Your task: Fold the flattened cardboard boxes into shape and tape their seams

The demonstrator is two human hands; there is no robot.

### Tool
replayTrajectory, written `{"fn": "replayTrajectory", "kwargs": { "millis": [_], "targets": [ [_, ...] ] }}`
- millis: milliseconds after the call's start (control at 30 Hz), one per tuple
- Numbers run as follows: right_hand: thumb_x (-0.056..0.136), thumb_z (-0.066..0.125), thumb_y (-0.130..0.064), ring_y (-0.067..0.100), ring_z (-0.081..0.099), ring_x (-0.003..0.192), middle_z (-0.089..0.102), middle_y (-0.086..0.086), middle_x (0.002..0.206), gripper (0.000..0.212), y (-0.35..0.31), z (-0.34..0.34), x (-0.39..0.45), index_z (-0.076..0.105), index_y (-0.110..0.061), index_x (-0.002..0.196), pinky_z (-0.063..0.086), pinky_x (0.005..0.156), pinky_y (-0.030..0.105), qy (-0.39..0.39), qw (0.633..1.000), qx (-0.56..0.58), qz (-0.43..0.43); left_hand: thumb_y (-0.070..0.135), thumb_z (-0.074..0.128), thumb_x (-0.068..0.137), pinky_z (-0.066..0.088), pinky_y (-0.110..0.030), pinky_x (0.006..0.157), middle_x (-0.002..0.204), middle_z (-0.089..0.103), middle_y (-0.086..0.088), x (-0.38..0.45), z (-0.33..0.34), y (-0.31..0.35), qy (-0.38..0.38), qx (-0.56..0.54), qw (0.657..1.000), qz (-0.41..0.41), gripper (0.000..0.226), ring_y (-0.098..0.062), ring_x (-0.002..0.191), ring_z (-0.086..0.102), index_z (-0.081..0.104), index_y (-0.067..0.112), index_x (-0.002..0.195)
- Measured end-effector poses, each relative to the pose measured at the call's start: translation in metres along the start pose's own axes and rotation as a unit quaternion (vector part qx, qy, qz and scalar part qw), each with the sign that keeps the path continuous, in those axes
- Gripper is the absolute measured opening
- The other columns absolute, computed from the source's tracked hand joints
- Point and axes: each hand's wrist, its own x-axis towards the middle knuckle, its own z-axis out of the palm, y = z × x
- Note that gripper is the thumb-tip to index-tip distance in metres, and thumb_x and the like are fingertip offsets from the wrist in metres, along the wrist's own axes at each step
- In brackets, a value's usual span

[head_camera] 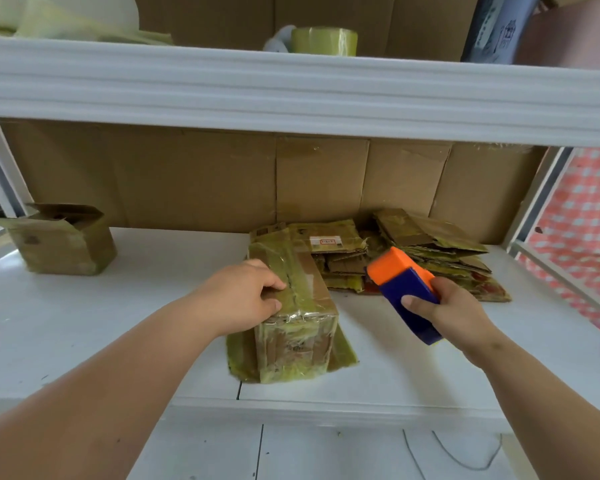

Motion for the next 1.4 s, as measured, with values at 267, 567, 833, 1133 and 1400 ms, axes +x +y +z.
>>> {"fn": "replayTrajectory", "kwargs": {
  "millis": [267, 567, 833, 1133, 1400],
  "targets": [
    [0.072, 0.075, -0.050, 0.015, 0.069, 0.084, 0.070, -0.006, 0.094, 0.044, -0.042, -0.014, -0.020, 0.060, -0.027, 0.107, 0.056, 0.064, 0.027, -0.084, 0.985, 0.035, -0.144, 0.036, 0.056, 0.099, 0.041, -0.015, 0.078, 0.114, 0.062, 0.016, -0.005, -0.015, 0.020, 0.085, -0.171, 0.982, -0.011, 0.024, -0.002, 0.101, 0.057, 0.066, 0.031, 0.120],
    [0.074, 0.074, -0.062, 0.014, 0.066, 0.092, 0.066, -0.012, 0.097, 0.045, -0.068, -0.015, -0.024, 0.056, -0.034, 0.105, 0.056, 0.068, 0.027, -0.137, 0.959, -0.074, -0.235, 0.037, 0.065, 0.093, 0.044, -0.019, 0.093, 0.114, 0.066, 0.019, -0.011, -0.033, 0.039, 0.040, -0.395, 0.918, 0.012, 0.014, 0.003, 0.109, 0.058, 0.067, 0.041, 0.106],
    [0.087, 0.068, -0.050, 0.001, 0.050, 0.096, 0.059, -0.020, 0.091, 0.022, -0.068, -0.013, -0.023, 0.050, -0.040, 0.095, 0.031, 0.109, 0.045, -0.114, 0.937, -0.155, -0.292, 0.025, 0.066, 0.094, 0.042, -0.014, 0.066, 0.087, 0.068, 0.013, -0.009, -0.025, 0.047, 0.056, -0.297, 0.953, -0.032, 0.008, 0.004, 0.079, 0.058, 0.072, 0.024, 0.090],
    [0.074, 0.033, -0.075, 0.005, 0.053, 0.069, 0.057, -0.017, 0.070, 0.042, -0.082, -0.016, -0.036, 0.049, -0.037, 0.084, 0.035, 0.088, 0.028, 0.003, 0.899, -0.246, -0.363, 0.030, 0.059, 0.098, 0.045, -0.021, 0.064, 0.069, 0.068, 0.004, -0.015, -0.025, 0.056, 0.085, -0.325, 0.941, -0.034, 0.026, -0.006, 0.066, 0.057, 0.070, 0.015, 0.079],
    [0.073, 0.023, -0.090, 0.009, 0.053, 0.070, 0.056, -0.017, 0.067, 0.067, -0.079, -0.015, -0.033, 0.056, -0.032, 0.081, 0.034, 0.074, 0.029, 0.057, 0.905, -0.191, -0.375, 0.020, 0.065, 0.095, 0.040, -0.010, 0.052, 0.057, 0.063, 0.012, -0.022, -0.028, 0.060, 0.090, -0.324, 0.941, -0.041, 0.022, 0.002, 0.054, 0.054, 0.067, 0.018, 0.073]
  ]
}}
